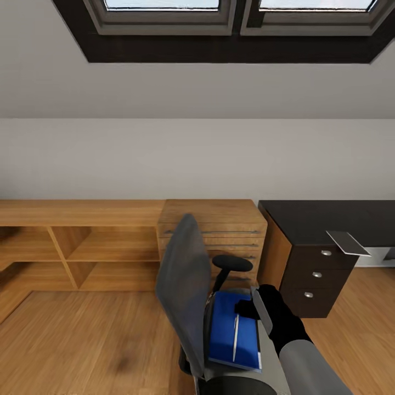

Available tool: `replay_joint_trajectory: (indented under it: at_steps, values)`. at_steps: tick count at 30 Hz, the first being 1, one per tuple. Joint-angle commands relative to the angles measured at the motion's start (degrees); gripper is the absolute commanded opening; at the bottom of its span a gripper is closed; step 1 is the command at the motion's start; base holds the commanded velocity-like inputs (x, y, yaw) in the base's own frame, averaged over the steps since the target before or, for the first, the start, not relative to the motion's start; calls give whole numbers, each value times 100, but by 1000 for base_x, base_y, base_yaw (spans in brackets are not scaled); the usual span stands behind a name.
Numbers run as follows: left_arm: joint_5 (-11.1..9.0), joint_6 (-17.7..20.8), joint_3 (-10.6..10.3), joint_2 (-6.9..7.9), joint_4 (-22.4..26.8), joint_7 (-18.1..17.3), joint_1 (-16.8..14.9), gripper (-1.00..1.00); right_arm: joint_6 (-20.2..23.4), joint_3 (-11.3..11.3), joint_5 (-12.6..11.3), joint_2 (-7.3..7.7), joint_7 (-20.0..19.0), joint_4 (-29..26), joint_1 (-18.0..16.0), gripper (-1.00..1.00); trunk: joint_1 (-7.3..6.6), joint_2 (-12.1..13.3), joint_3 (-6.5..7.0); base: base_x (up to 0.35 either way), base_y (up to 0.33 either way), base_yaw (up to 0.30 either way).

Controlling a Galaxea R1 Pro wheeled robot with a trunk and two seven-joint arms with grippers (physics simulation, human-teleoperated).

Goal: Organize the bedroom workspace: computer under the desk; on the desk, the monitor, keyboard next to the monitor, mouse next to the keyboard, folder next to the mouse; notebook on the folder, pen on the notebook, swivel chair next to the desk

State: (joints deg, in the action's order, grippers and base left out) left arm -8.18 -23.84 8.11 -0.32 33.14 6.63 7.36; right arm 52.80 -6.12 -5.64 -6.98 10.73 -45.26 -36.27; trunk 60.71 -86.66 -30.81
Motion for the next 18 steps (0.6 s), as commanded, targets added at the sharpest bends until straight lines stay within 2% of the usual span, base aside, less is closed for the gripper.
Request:
replay_joint_trajectory:
  at_steps: [1,11,18]
  values:
    - [-26,-6,7,-3,9,-4,2,100,13,-16,-60,-5,50,-5,-3,100,0,-3,-5,-14,0,0]
    - [-26,-6,7,-4,8,-3,2,100,-48,-28,-61,-5,43,-9,-3,100,0,-3,-5,-3,5,0]
    - [-33,-6,7,-4,3,-19,2,100,-58,-29,-60,-5,43,-9,-3,100,0,-3,-5,0,118,0]
